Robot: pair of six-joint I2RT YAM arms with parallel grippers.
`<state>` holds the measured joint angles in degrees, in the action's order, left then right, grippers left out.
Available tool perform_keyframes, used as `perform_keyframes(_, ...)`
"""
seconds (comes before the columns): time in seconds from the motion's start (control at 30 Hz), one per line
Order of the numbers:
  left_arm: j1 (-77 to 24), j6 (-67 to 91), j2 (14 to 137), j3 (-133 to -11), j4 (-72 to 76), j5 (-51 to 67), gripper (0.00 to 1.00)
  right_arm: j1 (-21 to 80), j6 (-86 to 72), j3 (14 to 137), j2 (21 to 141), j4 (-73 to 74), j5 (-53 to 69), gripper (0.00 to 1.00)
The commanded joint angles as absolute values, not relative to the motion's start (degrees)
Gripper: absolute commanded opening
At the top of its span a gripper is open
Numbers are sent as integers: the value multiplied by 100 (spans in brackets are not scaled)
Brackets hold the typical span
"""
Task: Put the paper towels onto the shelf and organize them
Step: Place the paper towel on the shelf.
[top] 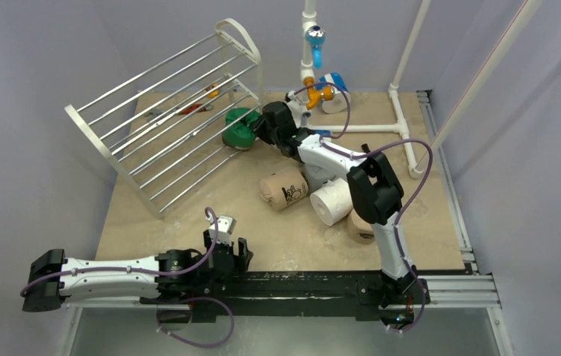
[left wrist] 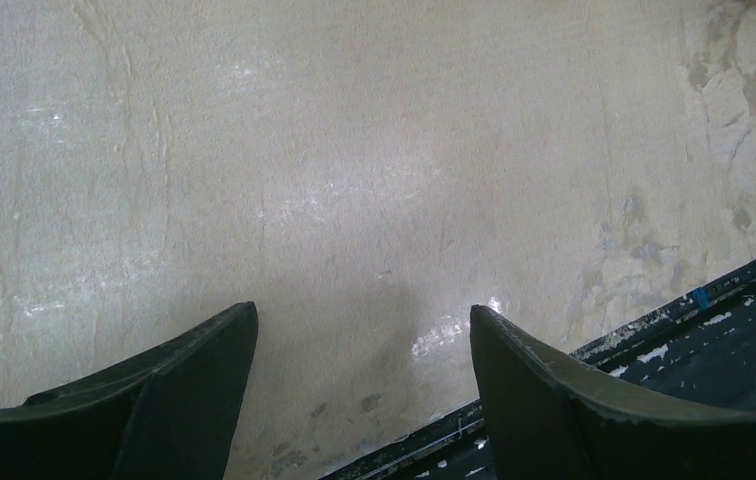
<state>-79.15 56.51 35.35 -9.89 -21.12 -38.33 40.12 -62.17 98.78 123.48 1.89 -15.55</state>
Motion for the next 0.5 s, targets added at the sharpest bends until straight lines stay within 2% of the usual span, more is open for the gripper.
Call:
perform_keyframes(0.0,-7945,5766,3572,-1208,-2101,-4032,77,4039,-6597,10137,12324,-10,-1805,20)
perform_keyframes(0.47,-7945,5796,3594,-1204,-2109,-4054,77,4057,-6680,10458,12591,179,-1825,27)
